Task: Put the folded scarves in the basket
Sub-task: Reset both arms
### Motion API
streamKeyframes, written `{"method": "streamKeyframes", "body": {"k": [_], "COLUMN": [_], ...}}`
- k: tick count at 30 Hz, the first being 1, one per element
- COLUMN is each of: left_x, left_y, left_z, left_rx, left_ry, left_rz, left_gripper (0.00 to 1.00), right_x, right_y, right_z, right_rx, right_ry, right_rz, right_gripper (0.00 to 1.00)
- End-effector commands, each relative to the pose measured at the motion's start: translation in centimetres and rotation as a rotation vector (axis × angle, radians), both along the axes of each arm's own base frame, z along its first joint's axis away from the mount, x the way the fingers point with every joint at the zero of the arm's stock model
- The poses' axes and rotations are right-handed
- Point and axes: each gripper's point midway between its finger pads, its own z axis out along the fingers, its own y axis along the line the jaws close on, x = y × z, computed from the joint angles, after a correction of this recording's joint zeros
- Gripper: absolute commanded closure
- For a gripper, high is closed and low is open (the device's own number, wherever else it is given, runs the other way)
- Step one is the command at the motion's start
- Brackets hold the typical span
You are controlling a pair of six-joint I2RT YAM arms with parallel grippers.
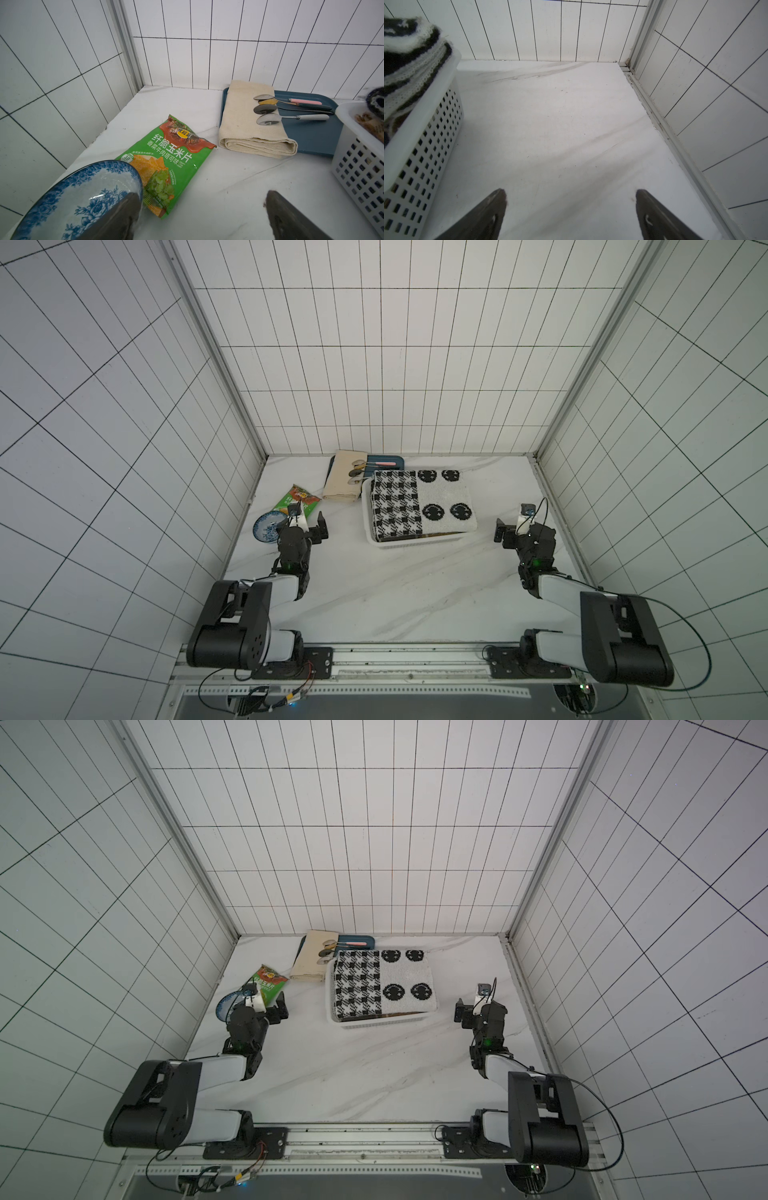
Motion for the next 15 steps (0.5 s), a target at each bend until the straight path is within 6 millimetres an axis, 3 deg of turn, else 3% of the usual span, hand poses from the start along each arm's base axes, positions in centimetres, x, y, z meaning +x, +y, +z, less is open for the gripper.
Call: {"method": "streamKeyframes", "body": {"k": [1, 5, 7, 9, 15], "left_x": [1.3, 1.8, 2.7, 3.3, 3.7], "left_y": [-0.1, 1.1, 0.3, -0.5, 0.9], "left_z": [0.8, 0.7, 0.3, -0.3, -0.4], "left_rx": [-0.027, -0.076, -0.076, -0.067, -0.083], "left_ry": [-0.078, -0.082, -0.016, 0.028, 0.043], "left_rz": [-0.033, -0.010, -0.065, -0.106, -0.028], "left_gripper": [0.02, 0.02, 0.02, 0.02, 0.02], "right_x": [1.2, 1.2, 1.8, 2.6, 3.5], "right_y": [0.7, -0.4, -0.4, -1.0, -2.8], "right_z": [1.3, 0.1, -1.0, -1.0, -1.8], "right_rx": [0.005, -0.002, -0.007, -0.006, 0.039], "right_ry": [-0.052, -0.094, -0.064, -0.066, 0.027], "right_rz": [0.048, -0.014, -0.016, -0.053, -0.133], "right_gripper": [0.01, 0.01, 0.01, 0.01, 0.01]}}
